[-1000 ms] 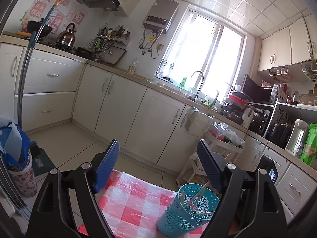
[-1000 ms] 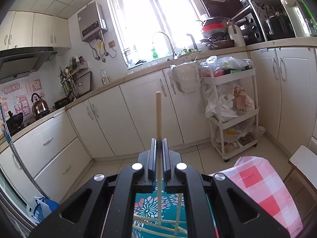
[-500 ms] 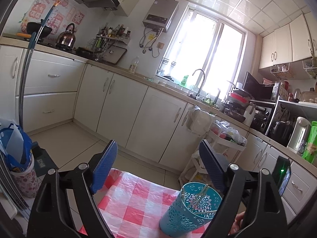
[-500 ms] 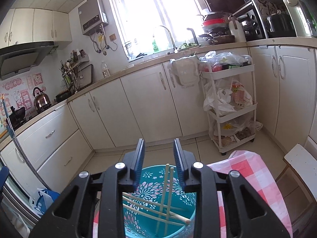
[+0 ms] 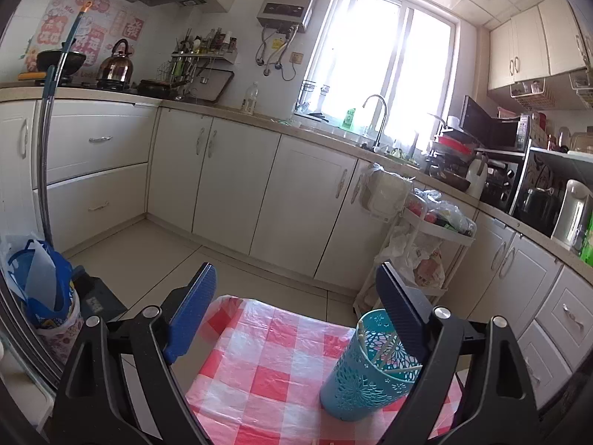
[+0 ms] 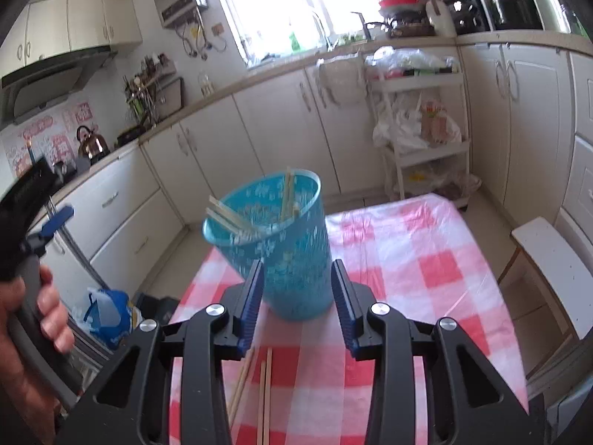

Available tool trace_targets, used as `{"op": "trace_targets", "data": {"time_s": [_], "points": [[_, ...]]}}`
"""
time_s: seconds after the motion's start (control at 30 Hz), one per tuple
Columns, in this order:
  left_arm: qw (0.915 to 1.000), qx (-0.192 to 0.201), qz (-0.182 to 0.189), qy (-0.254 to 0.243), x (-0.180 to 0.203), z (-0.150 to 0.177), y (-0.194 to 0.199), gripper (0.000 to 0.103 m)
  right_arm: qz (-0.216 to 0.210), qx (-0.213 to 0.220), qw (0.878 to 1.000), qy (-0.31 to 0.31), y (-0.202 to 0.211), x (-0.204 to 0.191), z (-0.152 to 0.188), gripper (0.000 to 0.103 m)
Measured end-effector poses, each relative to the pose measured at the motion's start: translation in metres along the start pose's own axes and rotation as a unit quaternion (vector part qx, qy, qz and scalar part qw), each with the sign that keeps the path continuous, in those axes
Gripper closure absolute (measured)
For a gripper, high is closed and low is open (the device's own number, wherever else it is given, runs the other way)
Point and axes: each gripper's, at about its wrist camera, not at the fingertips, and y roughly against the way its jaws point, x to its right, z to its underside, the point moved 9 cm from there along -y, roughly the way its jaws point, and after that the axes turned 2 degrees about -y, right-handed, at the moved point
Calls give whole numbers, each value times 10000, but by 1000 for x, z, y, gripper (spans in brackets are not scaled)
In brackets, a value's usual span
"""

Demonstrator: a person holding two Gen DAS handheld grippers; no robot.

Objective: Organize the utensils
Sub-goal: 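Withdraw both open tools from the cup toward the remaining chopsticks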

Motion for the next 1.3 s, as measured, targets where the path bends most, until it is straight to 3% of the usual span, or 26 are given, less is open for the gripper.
{"op": "trace_targets", "data": {"time_s": [0.13, 0.43, 0.7, 0.9, 1.3], "points": [[9997, -62, -39, -216, 1, 4, 1, 19, -99, -534, 9984, 180, -16, -12, 37, 66], [9981, -238, -172, -537, -1, 9, -3, 18, -188, -645, 9966, 478, -21, -28, 56, 67], [9902, -727, -259, -1163, 2, 33, -15, 14, -111, -1245, 9897, 704, -44, -25, 89, 68], [9842, -939, -301, -1471, 3, 48, -19, 14, -10, -1696, 9818, 857, -61, -19, 117, 80], [9728, -1382, -243, -1842, 7, 67, -28, 13, 75, -1969, 9732, 1189, -74, -22, 142, 81]]}}
